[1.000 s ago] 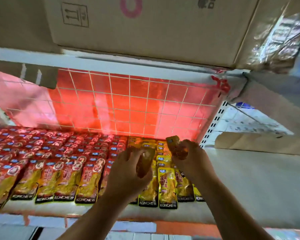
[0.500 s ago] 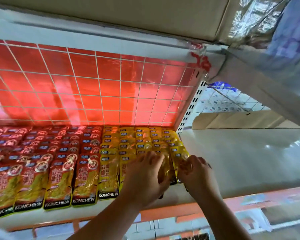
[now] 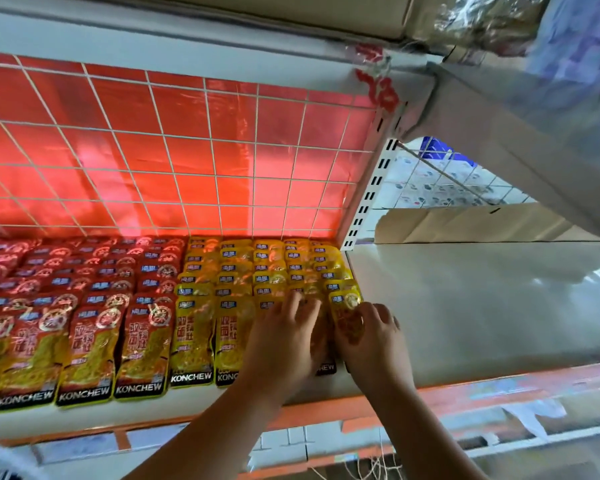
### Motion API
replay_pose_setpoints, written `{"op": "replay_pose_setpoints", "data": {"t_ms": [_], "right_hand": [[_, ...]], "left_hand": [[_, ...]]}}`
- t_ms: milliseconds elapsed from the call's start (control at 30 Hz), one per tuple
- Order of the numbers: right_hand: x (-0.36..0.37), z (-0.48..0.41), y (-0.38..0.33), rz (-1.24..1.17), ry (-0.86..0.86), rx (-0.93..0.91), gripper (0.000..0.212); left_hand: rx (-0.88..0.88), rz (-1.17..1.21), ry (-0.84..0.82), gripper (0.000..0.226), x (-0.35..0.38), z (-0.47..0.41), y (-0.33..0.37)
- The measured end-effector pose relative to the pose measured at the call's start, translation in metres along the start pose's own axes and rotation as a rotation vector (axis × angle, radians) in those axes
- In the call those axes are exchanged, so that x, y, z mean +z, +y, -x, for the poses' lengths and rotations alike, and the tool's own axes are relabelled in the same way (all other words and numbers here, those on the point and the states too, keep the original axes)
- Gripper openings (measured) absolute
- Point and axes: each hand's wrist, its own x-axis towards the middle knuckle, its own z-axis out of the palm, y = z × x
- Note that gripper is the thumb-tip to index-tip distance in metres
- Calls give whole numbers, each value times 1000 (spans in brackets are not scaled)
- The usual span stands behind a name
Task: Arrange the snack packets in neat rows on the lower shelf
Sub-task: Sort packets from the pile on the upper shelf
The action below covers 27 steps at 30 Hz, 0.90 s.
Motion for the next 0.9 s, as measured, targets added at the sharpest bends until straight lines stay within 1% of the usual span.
{"op": "replay_pose_setpoints", "data": {"t_ms": [100, 233, 433, 767, 900], "right_hand": [[7, 3, 3, -7, 27, 3, 37], [14, 7, 6, -12, 63, -22, 39], [14, 9, 5, -4, 70, -19, 43], [13, 11, 4, -1, 75, -5, 44], [13, 12, 3, -3, 74, -10, 43]], "left_hand": [[55, -93, -18, 68, 6, 17, -5], [29, -129, -29, 63, 7, 18, -6], [29, -126, -25, 64, 8, 20, -5], [26, -101, -81, 68, 2, 21, -6], [18, -86, -98, 66, 2, 21, -6]]}}
